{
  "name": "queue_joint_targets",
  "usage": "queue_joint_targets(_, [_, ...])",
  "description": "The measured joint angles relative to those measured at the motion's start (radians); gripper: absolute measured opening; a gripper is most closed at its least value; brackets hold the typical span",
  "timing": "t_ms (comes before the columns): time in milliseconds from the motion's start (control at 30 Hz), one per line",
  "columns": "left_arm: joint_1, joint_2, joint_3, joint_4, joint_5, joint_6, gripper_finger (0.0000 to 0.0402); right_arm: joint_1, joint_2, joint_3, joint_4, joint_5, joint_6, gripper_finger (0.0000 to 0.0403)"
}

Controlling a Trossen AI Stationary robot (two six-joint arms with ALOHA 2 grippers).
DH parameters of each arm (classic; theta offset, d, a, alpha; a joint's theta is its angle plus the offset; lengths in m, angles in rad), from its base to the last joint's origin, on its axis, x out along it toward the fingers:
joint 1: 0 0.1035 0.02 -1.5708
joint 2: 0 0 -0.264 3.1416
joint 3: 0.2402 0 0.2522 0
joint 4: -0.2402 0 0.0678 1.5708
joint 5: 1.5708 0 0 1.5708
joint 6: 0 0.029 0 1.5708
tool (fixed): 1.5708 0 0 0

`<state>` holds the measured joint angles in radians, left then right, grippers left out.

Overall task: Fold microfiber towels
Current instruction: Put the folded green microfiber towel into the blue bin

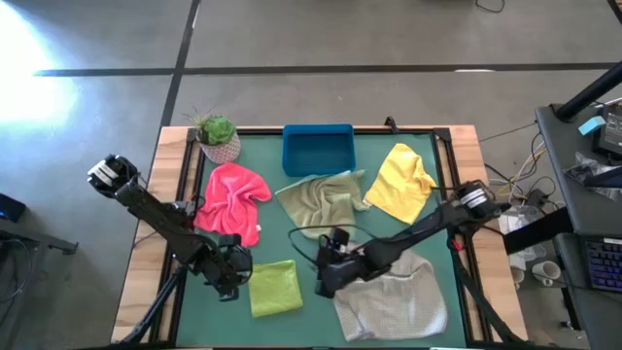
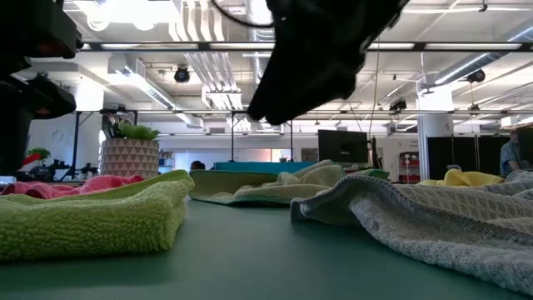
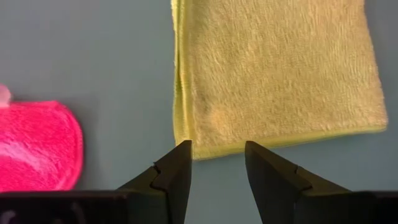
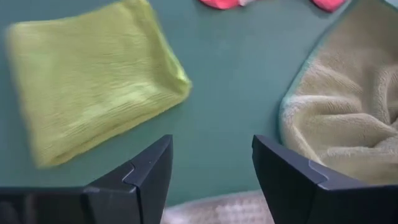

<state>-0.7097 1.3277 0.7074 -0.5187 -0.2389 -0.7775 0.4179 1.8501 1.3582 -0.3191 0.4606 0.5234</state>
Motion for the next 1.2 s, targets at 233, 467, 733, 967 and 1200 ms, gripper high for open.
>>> queue_joint_targets(233, [0.029, 0.000, -0.004, -0.001, -0.003, 0.001, 0.0134, -0.060, 0.069, 0.068, 0.042, -0.126, 0.000, 0.0210])
queue_joint_targets(467, [0.057, 0.000, -0.005, -0.017, 0.004, 0.000, 0.0160, -0.101, 0.166, 0.139, 0.073, -0.233, -0.014, 0.0210])
queue_joint_targets(733, [0.107, 0.001, -0.007, -0.019, 0.134, -0.002, 0.0239, -0.136, 0.223, 0.209, 0.072, -0.280, -0.024, 0.0210])
queue_joint_targets(967, [0.141, 0.006, -0.052, 0.069, 0.151, -0.002, 0.0252, -0.166, 0.260, 0.213, 0.071, -0.360, -0.009, 0.0210])
queue_joint_targets(1200, [0.168, 0.048, -0.087, 0.157, 0.183, -0.053, 0.0252, -0.174, 0.275, 0.213, 0.095, -0.418, 0.000, 0.0210])
